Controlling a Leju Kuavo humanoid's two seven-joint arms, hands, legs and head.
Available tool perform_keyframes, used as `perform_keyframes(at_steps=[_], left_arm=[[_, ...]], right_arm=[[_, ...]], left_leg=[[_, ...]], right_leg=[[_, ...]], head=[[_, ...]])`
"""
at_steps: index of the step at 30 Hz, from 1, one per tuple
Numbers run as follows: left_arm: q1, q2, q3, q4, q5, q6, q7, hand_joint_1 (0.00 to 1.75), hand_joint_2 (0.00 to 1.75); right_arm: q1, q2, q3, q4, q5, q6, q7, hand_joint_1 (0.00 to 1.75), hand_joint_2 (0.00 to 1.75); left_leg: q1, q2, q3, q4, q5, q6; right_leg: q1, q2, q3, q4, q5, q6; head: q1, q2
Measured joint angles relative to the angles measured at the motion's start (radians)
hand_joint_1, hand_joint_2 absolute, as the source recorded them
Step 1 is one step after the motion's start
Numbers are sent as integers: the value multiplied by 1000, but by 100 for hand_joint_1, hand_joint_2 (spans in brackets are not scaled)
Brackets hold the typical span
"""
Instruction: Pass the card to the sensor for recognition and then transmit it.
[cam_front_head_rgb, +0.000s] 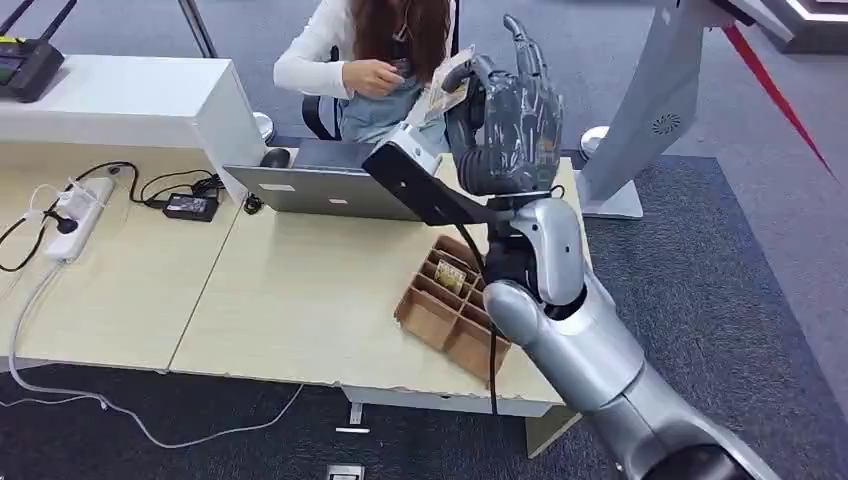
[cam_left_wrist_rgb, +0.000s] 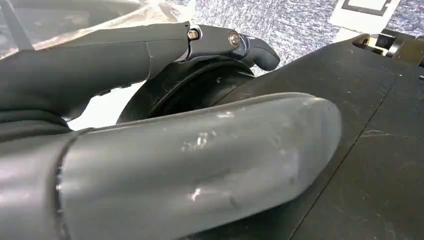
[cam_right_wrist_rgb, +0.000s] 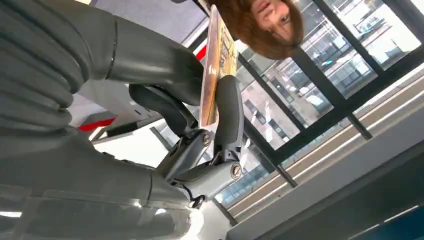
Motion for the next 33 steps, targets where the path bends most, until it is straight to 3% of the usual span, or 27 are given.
perform_keyframes(at_steps=[17,27,33], left_arm=[[-2,0,-5,0,-16,-18,-9,0,0],[-9,-8,-16,0,-42,-26,-26,0,0],[-10,-9,-25,0,-49,-26,-26,0,0]], right_arm=[[-64,76,30,153,-33,2,-21,175,175],[-116,170,56,395,-111,26,-35,175,175],[-131,207,69,491,-114,72,33,175,175]], left_leg=[[0,-1,0,0,0,0],[0,-1,-1,0,0,0],[0,-1,0,0,0,0]], right_leg=[[0,0,0,0,0,0],[0,0,0,0,0,0],[0,0,0,0,0,0]], head=[[0,0],[0,0],[0,0]])
